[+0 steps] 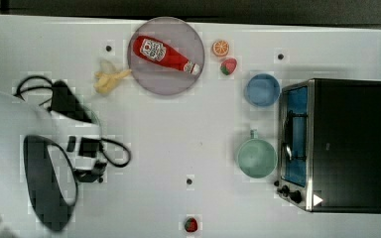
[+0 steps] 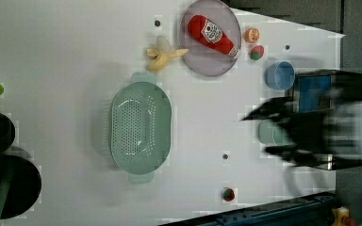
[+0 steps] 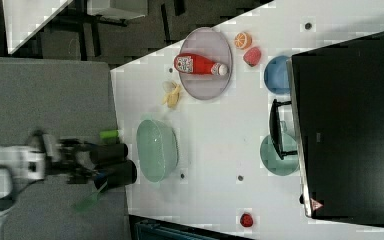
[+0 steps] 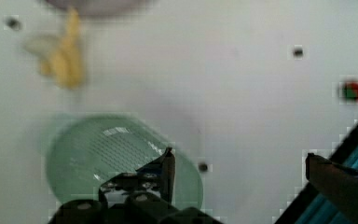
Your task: Drag strainer left to right.
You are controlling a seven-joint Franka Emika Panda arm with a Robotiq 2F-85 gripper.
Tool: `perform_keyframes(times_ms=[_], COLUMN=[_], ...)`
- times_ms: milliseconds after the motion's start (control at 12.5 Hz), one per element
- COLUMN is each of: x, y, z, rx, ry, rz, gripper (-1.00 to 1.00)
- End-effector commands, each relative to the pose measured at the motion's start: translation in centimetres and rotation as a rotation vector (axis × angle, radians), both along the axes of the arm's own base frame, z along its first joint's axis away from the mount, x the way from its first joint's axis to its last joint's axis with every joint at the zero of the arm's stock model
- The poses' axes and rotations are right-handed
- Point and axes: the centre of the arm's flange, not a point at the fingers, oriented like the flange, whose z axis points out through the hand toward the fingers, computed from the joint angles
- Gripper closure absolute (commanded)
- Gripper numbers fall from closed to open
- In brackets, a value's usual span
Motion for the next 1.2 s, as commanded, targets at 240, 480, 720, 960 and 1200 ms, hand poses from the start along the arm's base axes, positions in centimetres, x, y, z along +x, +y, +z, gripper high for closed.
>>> perform_keyframes(times_ms=[240,480,720,960,1200], x=[-0.6,-0.5,-1.0,-1.2,-0.8], y=[6.4,6.8,6.4,5.5,4.3], z=[-7.5,-14.8,-21.1,-25.6,-28.8], rx=[0.000,0.043,0.107,0.156,0.140], ry=[-0.003,0.005,-0.019,-0.022,-0.022], rz=[-0.479,-0.487,-0.499,-0.538,-0.554], gripper=[-1.00,-1.00,-1.00,-1.00,-1.00])
